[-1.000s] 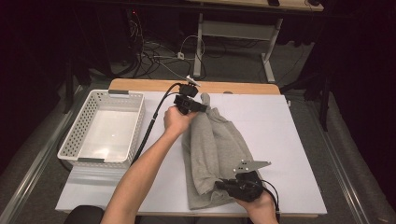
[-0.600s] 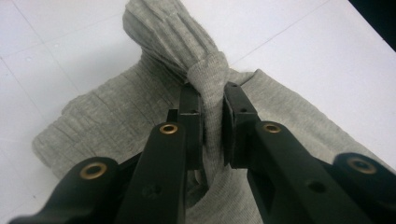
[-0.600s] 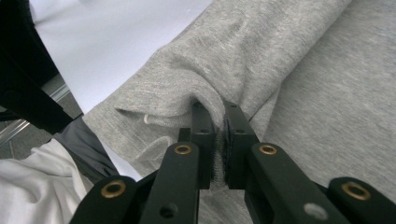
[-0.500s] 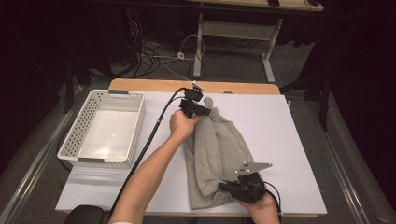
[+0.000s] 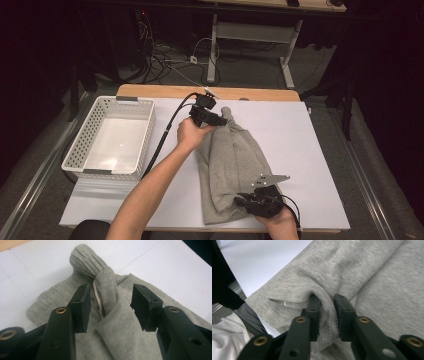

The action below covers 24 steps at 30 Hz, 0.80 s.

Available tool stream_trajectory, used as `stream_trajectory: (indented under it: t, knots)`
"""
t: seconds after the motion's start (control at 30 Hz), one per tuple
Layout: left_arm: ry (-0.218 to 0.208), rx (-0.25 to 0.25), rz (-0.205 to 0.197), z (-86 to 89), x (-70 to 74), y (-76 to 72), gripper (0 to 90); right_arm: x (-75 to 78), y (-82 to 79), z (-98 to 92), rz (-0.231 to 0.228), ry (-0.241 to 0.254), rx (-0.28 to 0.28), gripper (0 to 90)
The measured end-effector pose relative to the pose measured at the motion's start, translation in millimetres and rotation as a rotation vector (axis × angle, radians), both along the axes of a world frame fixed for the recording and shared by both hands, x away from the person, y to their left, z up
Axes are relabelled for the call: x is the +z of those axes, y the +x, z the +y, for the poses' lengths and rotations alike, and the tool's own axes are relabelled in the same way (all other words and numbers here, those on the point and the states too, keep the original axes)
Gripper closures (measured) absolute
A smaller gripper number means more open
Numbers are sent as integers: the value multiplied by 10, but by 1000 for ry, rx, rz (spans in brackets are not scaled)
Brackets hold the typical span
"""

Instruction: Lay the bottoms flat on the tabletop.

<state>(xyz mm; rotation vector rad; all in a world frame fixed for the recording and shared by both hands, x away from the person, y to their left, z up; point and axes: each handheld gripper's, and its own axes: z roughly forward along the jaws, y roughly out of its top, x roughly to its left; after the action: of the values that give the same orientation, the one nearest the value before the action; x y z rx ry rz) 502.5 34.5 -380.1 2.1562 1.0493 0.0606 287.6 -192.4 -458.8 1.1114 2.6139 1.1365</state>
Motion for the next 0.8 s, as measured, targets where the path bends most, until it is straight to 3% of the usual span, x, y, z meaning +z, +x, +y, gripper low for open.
stream_trajectory:
  t: [0.1, 0.17, 0.33, 0.57, 0.63, 0.8]
  knots:
    - [-8, 0, -5, 43, 20, -48, 467, 7, -3, -11, -1, -2, -4, 698]
    - [0, 3, -19, 128, 23, -156, 454, 25, -17, -37, -4, -14, -13, 626]
    - [8, 1, -14, 257, -16, -339, 442, 89, -53, -80, -42, -11, -26, 557]
    - [51, 2, 11, 407, -191, -636, 440, 166, -107, -135, -81, 2, -38, 508]
    - [79, -2, 6, 440, -309, -822, 417, 188, -122, -145, -96, 9, -37, 502]
    - [96, -14, 13, 478, -479, -1055, 393, 242, -111, -198, -133, 5, -65, 498]
